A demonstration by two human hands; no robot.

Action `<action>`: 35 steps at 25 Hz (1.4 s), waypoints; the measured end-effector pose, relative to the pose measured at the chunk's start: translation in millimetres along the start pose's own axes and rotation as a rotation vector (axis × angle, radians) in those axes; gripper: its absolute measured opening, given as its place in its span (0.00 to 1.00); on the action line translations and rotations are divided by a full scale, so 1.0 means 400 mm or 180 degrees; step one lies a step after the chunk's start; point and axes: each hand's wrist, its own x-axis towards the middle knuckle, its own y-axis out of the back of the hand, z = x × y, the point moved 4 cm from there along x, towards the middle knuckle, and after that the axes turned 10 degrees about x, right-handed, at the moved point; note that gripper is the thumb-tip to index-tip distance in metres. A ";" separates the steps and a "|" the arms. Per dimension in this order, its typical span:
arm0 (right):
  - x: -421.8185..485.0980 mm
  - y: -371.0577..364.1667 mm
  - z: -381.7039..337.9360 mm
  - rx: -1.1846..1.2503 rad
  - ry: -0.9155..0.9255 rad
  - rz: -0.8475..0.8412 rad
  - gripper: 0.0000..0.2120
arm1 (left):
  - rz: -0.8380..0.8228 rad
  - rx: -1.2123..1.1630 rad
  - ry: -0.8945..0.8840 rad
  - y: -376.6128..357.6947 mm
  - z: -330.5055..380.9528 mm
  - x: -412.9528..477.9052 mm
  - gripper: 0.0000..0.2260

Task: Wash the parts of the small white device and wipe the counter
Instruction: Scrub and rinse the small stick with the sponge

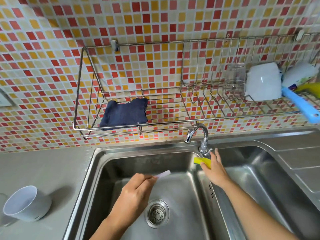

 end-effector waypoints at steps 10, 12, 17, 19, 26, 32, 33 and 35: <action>0.014 -0.071 0.018 -0.0768 0.0797 -0.0309 0.33 | -0.0092 0.0100 0.0455 -0.006 -0.046 0.018 0.10; -0.017 -0.073 0.008 -0.0648 0.0916 -0.0005 0.32 | -0.0150 0.0100 0.0643 -0.021 -0.053 0.029 0.12; -0.127 -0.057 -0.083 0.0338 0.1205 0.1043 0.28 | -0.0099 -0.0412 0.1528 -0.072 -0.038 0.086 0.03; -0.144 -0.065 -0.126 0.0205 0.1384 0.1048 0.27 | -0.0261 -0.1131 0.2656 -0.128 -0.059 0.105 0.01; -0.125 -0.077 -0.138 -0.0632 0.1265 0.1051 0.25 | -0.0933 -0.3004 0.3784 -0.244 -0.027 0.165 0.02; -0.124 -0.070 -0.124 -0.0751 0.1320 0.1054 0.25 | -0.0980 -0.3092 0.3748 -0.261 -0.003 0.182 0.04; -0.121 -0.063 -0.120 -0.0564 0.1109 0.1198 0.25 | -0.0974 -0.3095 0.3738 -0.260 0.005 0.186 0.04; -0.137 -0.070 -0.125 -0.0454 0.1093 0.1252 0.24 | -0.0964 -0.2822 0.3699 -0.267 0.006 0.193 0.04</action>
